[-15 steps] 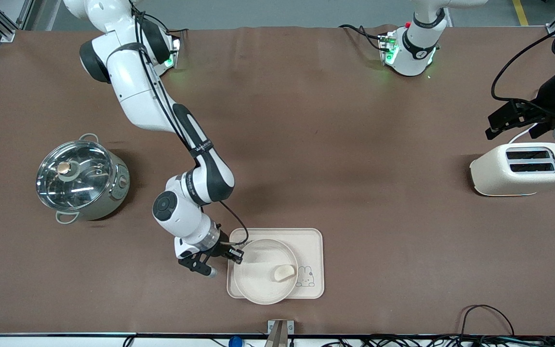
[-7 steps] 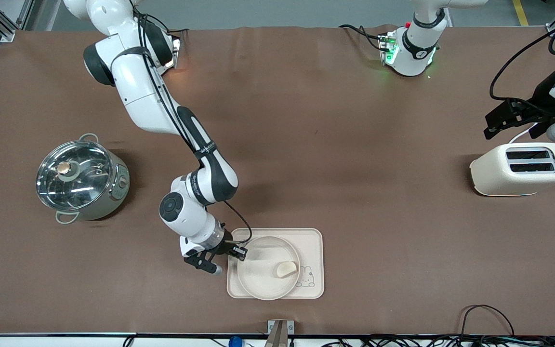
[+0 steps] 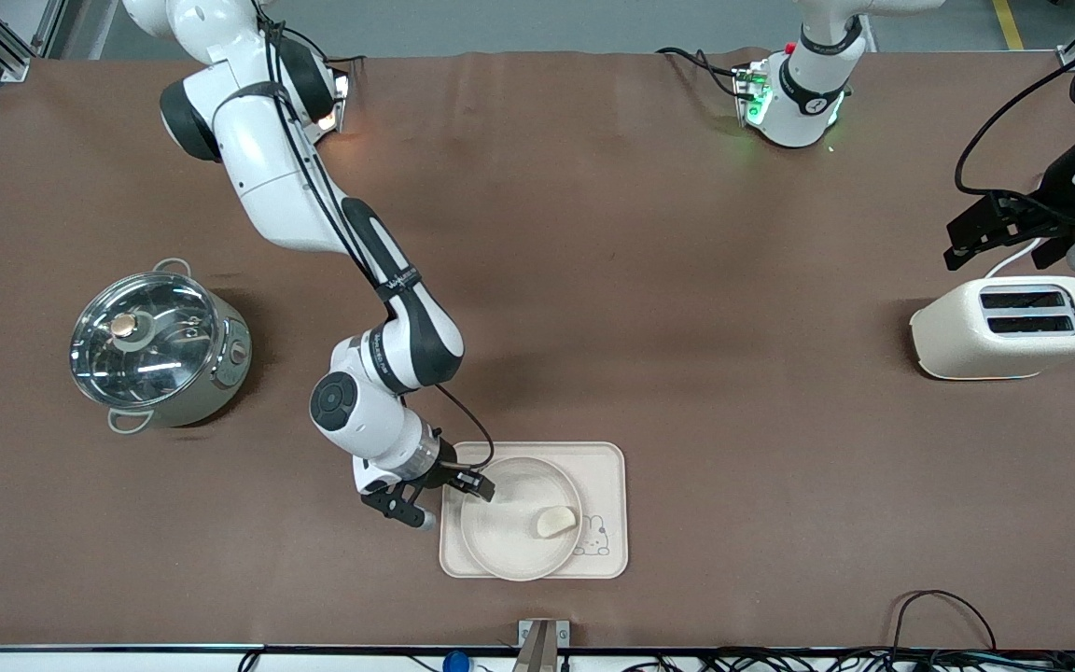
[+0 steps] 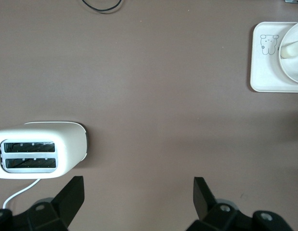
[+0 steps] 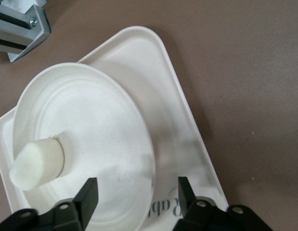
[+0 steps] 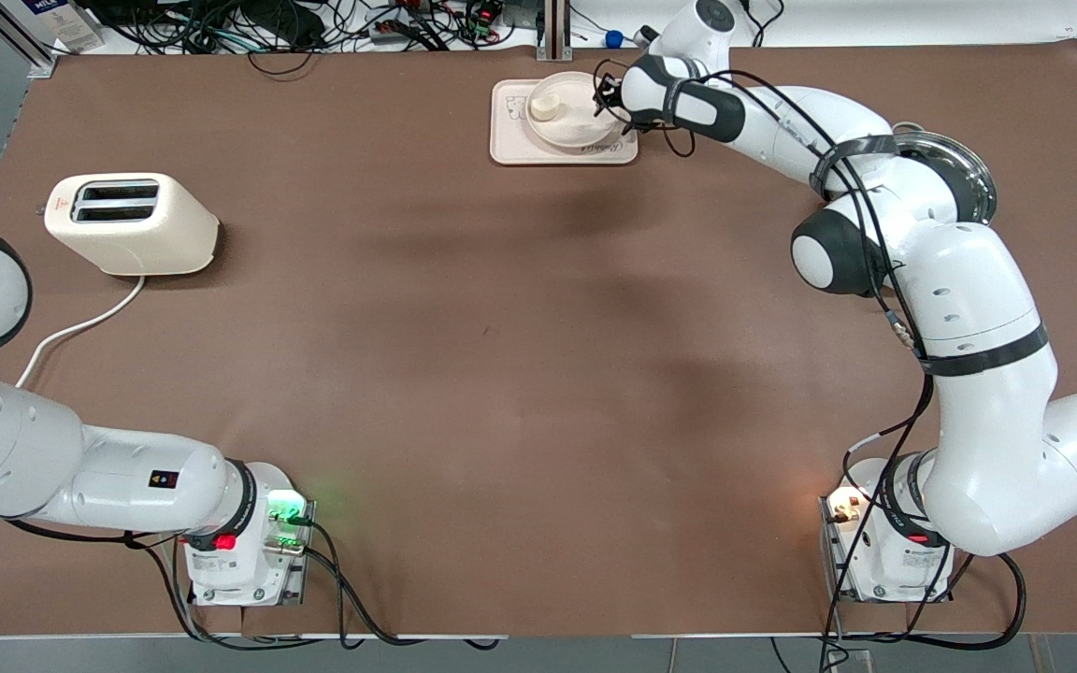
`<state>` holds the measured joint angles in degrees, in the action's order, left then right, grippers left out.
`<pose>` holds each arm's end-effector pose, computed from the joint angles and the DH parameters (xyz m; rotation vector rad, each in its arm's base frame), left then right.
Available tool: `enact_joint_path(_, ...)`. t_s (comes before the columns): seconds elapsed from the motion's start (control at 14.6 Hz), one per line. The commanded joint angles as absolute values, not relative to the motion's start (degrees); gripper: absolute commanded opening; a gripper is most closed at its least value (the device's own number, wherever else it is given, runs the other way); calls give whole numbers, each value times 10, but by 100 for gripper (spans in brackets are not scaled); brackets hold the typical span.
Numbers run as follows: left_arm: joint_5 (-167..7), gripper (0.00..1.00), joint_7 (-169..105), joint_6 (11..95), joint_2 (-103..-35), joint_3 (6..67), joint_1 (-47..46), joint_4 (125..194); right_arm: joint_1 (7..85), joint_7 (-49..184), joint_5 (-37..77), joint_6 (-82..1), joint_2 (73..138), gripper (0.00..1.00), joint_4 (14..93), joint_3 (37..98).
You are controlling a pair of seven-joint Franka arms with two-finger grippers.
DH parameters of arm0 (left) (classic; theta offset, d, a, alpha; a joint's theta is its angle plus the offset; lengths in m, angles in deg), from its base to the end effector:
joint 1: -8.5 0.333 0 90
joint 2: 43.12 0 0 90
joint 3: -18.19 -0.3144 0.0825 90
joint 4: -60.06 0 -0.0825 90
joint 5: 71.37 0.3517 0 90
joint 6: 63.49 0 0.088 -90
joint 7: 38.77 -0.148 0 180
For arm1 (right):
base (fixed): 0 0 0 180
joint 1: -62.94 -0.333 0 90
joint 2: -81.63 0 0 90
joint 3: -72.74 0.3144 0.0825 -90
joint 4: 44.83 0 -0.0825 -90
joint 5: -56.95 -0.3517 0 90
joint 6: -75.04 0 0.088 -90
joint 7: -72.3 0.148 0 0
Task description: Place bun in plate and plate on tray
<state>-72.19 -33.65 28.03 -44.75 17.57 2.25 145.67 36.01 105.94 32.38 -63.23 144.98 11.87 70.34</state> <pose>0.5347 -0.0549 0.6033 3.1185 -0.0141 0.1140 0.7120 0.3540 0.1850 -2.6657 0.5485 -0.1776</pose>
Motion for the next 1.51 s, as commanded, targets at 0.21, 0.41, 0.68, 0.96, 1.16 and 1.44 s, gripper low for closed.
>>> enact_joint_path(0.21, -715, 100, -354, 282, -448, 177, 24, 1451, 365, 1070, 326, -517, 1330, 100, 183, 657)
enact_joint_path(0.41, -715, 100, -354, 282, -448, 177, 25, 1451, 367, 1051, 329, -426, 1249, 100, 212, 611)
enact_joint_path(0.68, -718, 100, -354, 282, -448, 177, 24, 1451, 374, 922, 342, -265, 1160, 100, 214, 519)
enact_joint_path(0.96, -718, 100, -355, 283, -448, 177, 24, 1451, 438, 829, 373, -145, 1062, 100, 227, 494)
enact_joint_path(1.16, -717, 100, -354, 283, -448, 177, 24, 1451, 478, 779, 437, -106, 965, 100, 273, 494)
enact_joint_path(1.44, -718, 100, -355, 283, -448, 177, 24, 1451, 526, 684, 528, -86, 916, 100, 279, 529)
